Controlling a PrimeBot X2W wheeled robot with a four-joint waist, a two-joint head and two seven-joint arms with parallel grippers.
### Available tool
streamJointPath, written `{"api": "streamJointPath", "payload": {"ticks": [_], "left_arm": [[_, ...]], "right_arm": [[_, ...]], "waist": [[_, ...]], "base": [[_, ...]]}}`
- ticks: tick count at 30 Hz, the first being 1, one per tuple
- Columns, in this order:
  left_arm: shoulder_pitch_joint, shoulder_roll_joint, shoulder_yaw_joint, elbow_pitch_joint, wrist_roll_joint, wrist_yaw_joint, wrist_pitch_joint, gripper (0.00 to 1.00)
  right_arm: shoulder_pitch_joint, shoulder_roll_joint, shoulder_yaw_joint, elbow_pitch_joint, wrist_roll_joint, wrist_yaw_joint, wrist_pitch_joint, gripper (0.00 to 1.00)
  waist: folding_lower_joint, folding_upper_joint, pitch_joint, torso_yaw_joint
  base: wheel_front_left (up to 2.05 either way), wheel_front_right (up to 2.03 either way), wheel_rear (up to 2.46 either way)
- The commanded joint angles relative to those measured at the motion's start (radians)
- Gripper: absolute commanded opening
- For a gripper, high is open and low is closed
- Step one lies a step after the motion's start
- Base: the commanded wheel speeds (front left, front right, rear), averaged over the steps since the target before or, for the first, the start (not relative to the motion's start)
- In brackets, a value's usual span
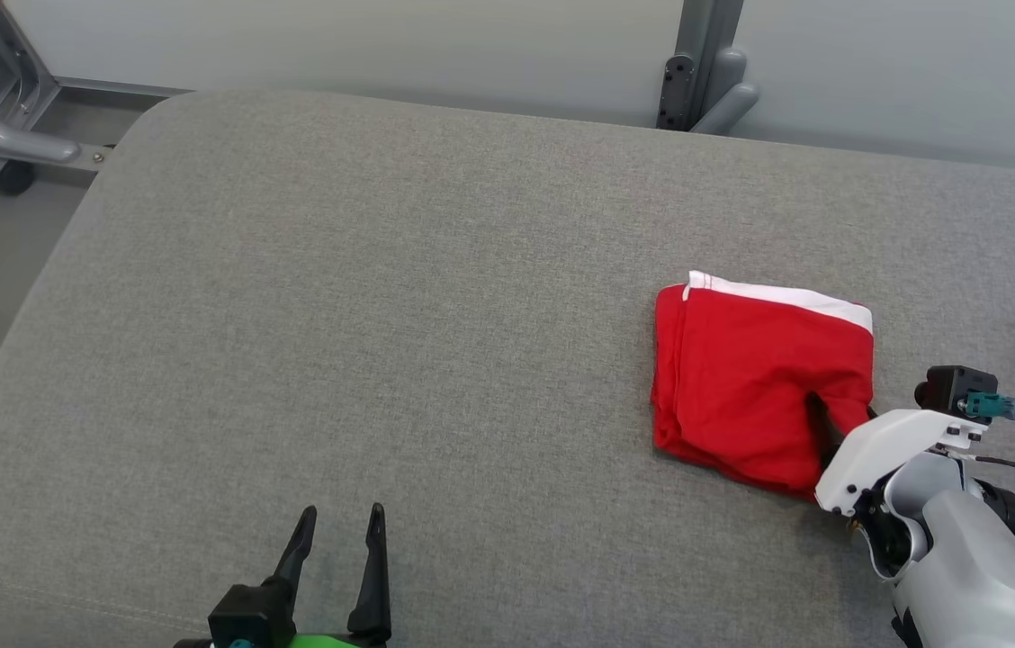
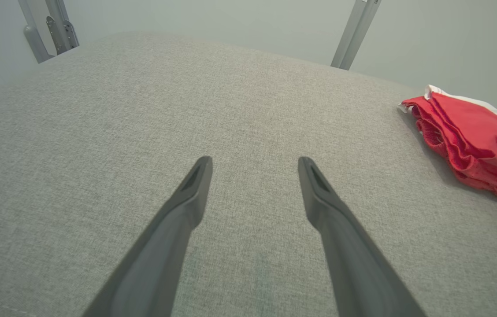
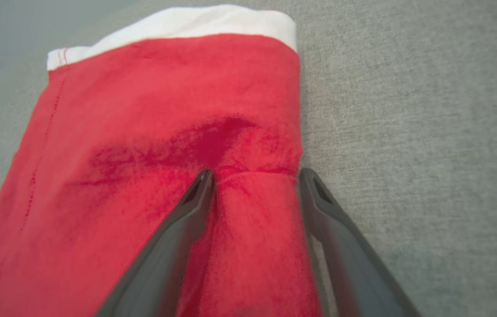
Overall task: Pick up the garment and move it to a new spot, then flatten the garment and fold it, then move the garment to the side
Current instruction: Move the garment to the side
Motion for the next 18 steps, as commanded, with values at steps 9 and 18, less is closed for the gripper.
{"api": "streamJointPath", "payload": {"ticks": [9, 18], "left_arm": [[-0.018, 0.002, 0.000, -0.004, -0.012, 0.011, -0.002, 1.00], [0.016, 0.002, 0.015, -0.008, -0.012, 0.015, -0.002, 1.00]], "right_arm": [[-0.039, -0.011, 0.059, 0.025, 0.083, -0.001, -0.076, 0.00], [-0.039, -0.111, 0.206, -0.077, 0.123, -0.001, -0.060, 0.00]], "waist": [[0.0000, -0.0001, -0.002, -0.015], [0.0000, -0.0001, -0.028, -0.065]], "base": [[0.00, 0.00, 0.00], [0.00, 0.00, 0.00]]}}
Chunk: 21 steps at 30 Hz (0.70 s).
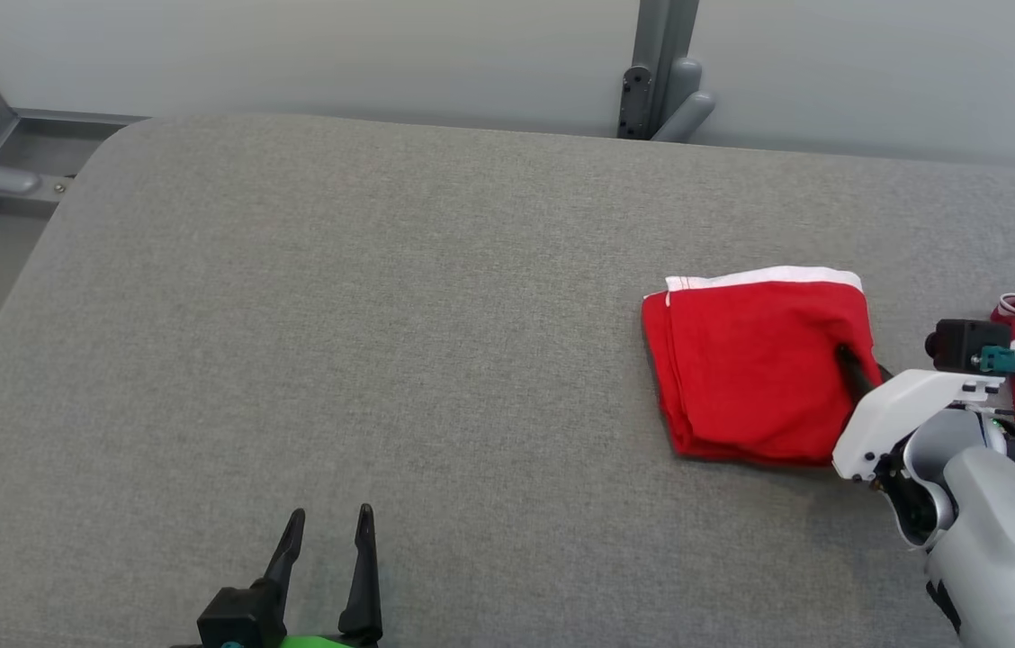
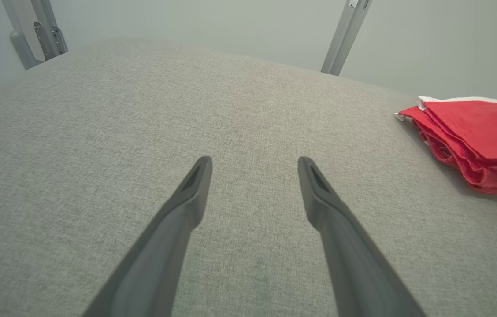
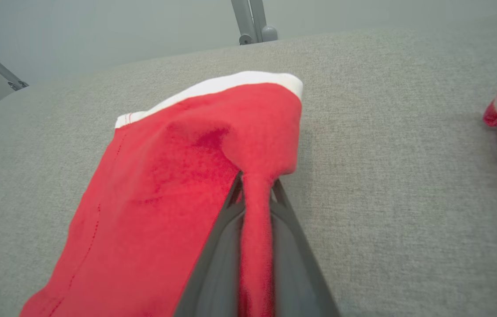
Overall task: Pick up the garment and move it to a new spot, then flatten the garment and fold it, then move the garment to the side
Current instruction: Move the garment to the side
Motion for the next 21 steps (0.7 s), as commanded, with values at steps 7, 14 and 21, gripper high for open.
{"api": "streamJointPath", "payload": {"ticks": [7, 14, 21], "left_arm": [[0.002, 0.002, 0.005, -0.014, -0.004, 0.006, -0.002, 1.00], [-0.008, 0.002, -0.001, -0.017, -0.012, 0.006, -0.002, 1.00], [-0.024, 0.002, 0.006, -0.020, -0.006, 0.000, -0.002, 1.00]], "right_arm": [[-0.008, -0.098, 0.038, -0.109, 0.028, -0.001, 0.063, 0.00], [-0.012, -0.191, -0.001, -0.197, 0.030, -0.001, 0.146, 0.00], [0.007, -0.269, -0.059, -0.298, 0.009, -0.001, 0.247, 0.00]], "waist": [[0.0000, 0.0000, -0.007, -0.052], [0.0000, 0.0000, 0.009, -0.077], [0.0000, 0.0000, 0.032, -0.090]], "base": [[0.00, 0.00, 0.00], [0.00, 0.00, 0.00], [0.00, 0.00, 0.00]]}}
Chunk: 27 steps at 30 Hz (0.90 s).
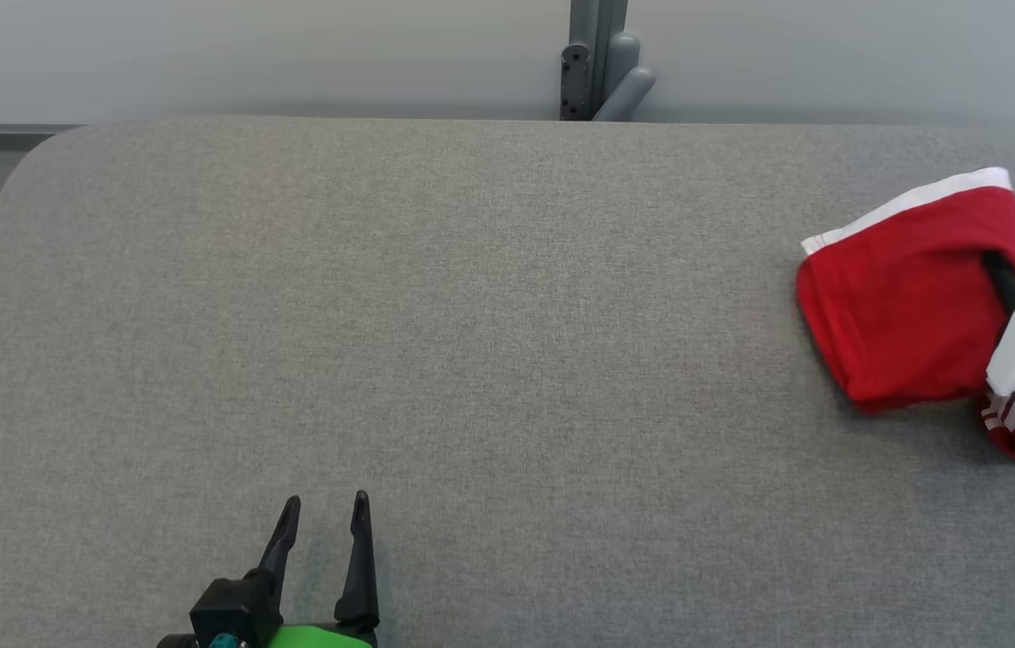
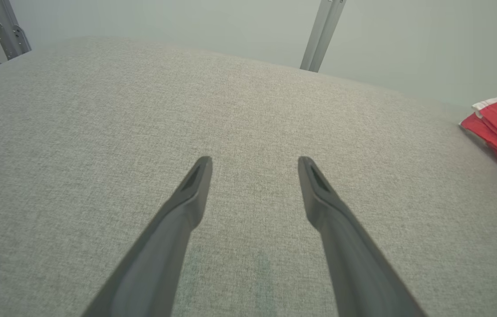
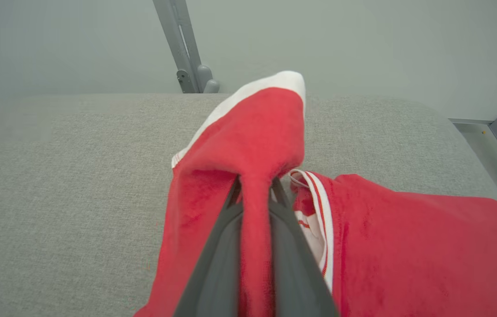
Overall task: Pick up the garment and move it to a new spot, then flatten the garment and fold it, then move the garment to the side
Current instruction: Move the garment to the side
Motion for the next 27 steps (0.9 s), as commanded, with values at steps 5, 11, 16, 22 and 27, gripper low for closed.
{"api": "streamJointPath", "payload": {"ticks": [5, 11, 16, 22, 27], "left_arm": [[-0.028, 0.002, 0.011, 0.000, 0.012, -0.010, -0.002, 1.00], [-0.043, 0.002, 0.015, -0.001, 0.019, -0.017, -0.002, 1.00], [-0.059, 0.002, 0.012, 0.003, 0.028, -0.027, -0.002, 1.00], [-0.085, 0.002, 0.018, 0.012, 0.046, -0.038, -0.002, 1.00], [-0.111, 0.002, 0.019, 0.016, 0.057, -0.048, -0.002, 1.00]], "right_arm": [[0.017, -0.056, -0.060, -0.092, -0.017, -0.001, 0.087, 0.00], [0.032, -0.094, -0.131, -0.153, -0.031, -0.001, 0.173, 0.00], [0.055, -0.117, -0.210, -0.155, -0.064, -0.001, 0.245, 0.00], [0.084, -0.138, -0.293, -0.099, -0.169, -0.001, 0.286, 0.00], [0.107, -0.137, -0.377, 0.001, -0.317, -0.001, 0.237, 1.00]], "waist": [[0.0000, 0.0000, 0.031, -0.009], [0.0000, 0.0000, 0.057, -0.009], [0.0000, 0.0000, 0.085, -0.001], [0.0000, 0.0000, 0.120, 0.016], [0.0000, 0.0000, 0.155, 0.048]], "base": [[0.00, 0.00, 0.00], [0.00, 0.00, 0.00], [0.00, 0.00, 0.00], [0.00, 0.00, 0.00], [0.00, 0.00, 0.00]]}}
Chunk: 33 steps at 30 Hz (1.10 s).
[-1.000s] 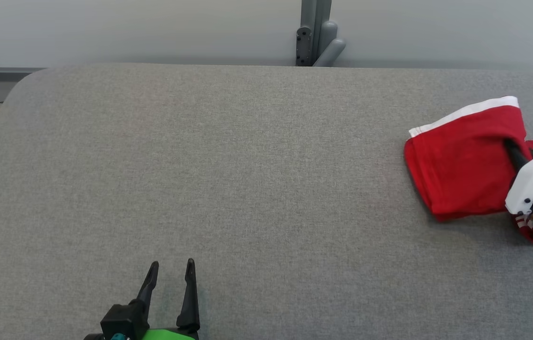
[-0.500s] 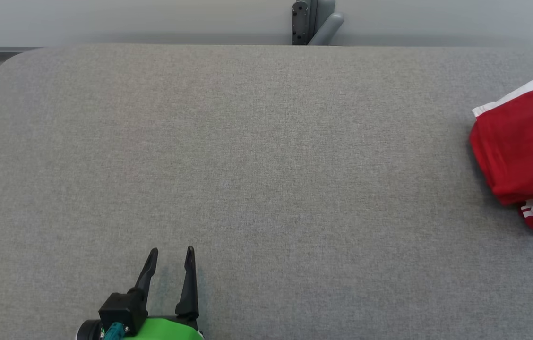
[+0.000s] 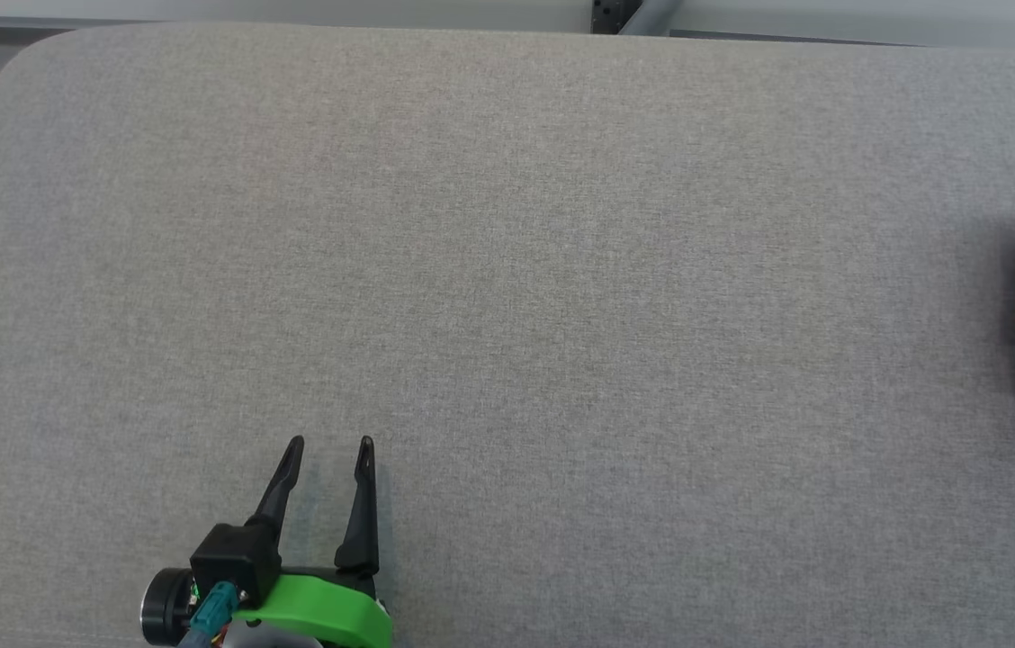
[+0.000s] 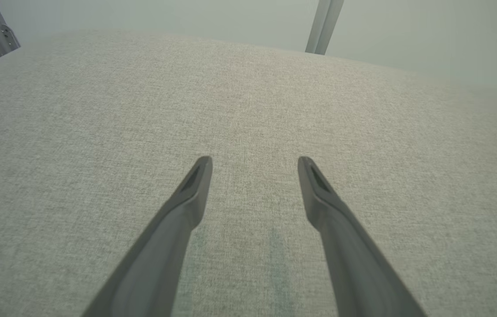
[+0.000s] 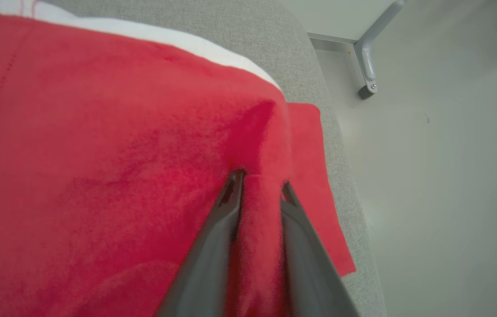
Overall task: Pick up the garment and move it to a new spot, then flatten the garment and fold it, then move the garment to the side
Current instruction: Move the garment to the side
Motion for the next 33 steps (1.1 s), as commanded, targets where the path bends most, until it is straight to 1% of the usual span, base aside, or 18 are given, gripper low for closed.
{"api": "streamJointPath", "payload": {"ticks": [1, 3, 5, 7, 9, 14, 16, 19, 21, 23, 24, 26, 29, 33], "left_arm": [[-0.017, 0.002, 0.004, 0.000, 0.002, 0.002, -0.002, 1.00], [-0.019, 0.002, 0.001, -0.001, -0.005, 0.008, -0.002, 1.00], [-0.015, 0.002, -0.002, 0.001, -0.014, 0.012, -0.002, 1.00], [-0.005, 0.002, -0.004, 0.003, -0.022, 0.017, -0.002, 1.00], [0.004, 0.002, -0.005, 0.006, -0.030, 0.023, -0.002, 1.00], [0.019, 0.002, 0.013, 0.006, -0.067, 0.049, -0.002, 1.00], [0.026, 0.002, 0.026, 0.004, -0.075, 0.059, -0.002, 1.00], [0.047, 0.002, 0.048, -0.001, -0.085, 0.062, -0.002, 1.00], [0.055, 0.002, 0.057, -0.004, -0.085, 0.043, -0.002, 1.00], [0.065, 0.002, 0.070, 0.000, -0.073, 0.031, -0.003, 1.00], [0.065, 0.002, 0.070, 0.000, -0.073, 0.031, -0.003, 1.00], [0.074, 0.003, 0.080, -0.002, -0.061, 0.014, -0.002, 1.00], [0.083, 0.005, 0.106, -0.014, -0.034, -0.006, -0.003, 1.00], [0.104, 0.004, 0.129, -0.045, 0.000, -0.038, -0.002, 1.00]], "right_arm": [[0.008, 0.006, -0.030, 0.020, -0.051, -0.001, -0.045, 1.00], [0.014, 0.018, -0.057, 0.049, -0.111, -0.001, -0.091, 1.00], [0.017, 0.041, -0.075, 0.071, -0.146, -0.001, -0.125, 1.00], [0.015, 0.048, -0.079, 0.074, -0.177, -0.001, -0.174, 1.00], [0.009, 0.065, -0.095, 0.060, -0.189, -0.001, -0.245, 1.00], [0.029, 0.137, -0.116, -0.029, -0.178, -0.001, -0.438, 1.00], [0.054, 0.173, -0.104, -0.081, -0.157, -0.001, -0.499, 1.00], [0.099, 0.228, -0.073, -0.167, -0.106, -0.001, -0.561, 1.00], [0.141, 0.265, -0.053, -0.216, -0.065, -0.001, -0.579, 1.00], [0.197, 0.303, -0.009, -0.260, -0.031, -0.001, -0.582, 1.00], [0.197, 0.303, -0.009, -0.260, -0.031, -0.001, -0.582, 1.00], [0.245, 0.330, 0.018, -0.301, -0.014, -0.001, -0.596, 1.00], [0.321, 0.384, 0.044, -0.331, -0.015, -0.001, -0.635, 1.00], [0.394, 0.458, 0.045, -0.320, -0.042, -0.001, -0.691, 1.00]], "waist": [[0.0000, 0.0000, 0.017, 0.018], [0.0000, 0.0000, 0.020, 0.023], [0.0000, 0.0000, 0.017, 0.025], [0.0000, 0.0000, 0.011, 0.023], [0.0000, 0.0000, 0.001, 0.020], [0.0000, 0.0000, -0.047, 0.010], [0.0000, 0.0000, -0.071, 0.004], [0.0000, 0.0000, -0.108, -0.006], [0.0000, 0.0000, -0.131, -0.009], [0.0000, 0.0000, -0.152, -0.011], [0.0000, 0.0000, -0.152, -0.011], [0.0000, 0.0000, -0.171, -0.010], [0.0000, 0.0000, -0.193, -0.009], [0.0000, 0.0000, -0.219, -0.003]], "base": [[0.00, 0.00, 0.00], [0.00, 0.00, 0.00], [0.00, 0.00, 0.00], [0.00, 0.00, 0.00], [0.00, 0.00, 0.00], [0.00, 0.00, 0.00], [0.00, 0.00, 0.00], [0.00, 0.00, 0.00], [0.00, 0.00, 0.00], [0.00, 0.00, 0.00], [0.00, 0.00, 0.00], [0.00, 0.00, 0.00], [0.00, 0.00, 0.00], [0.00, 0.00, 0.00]]}}
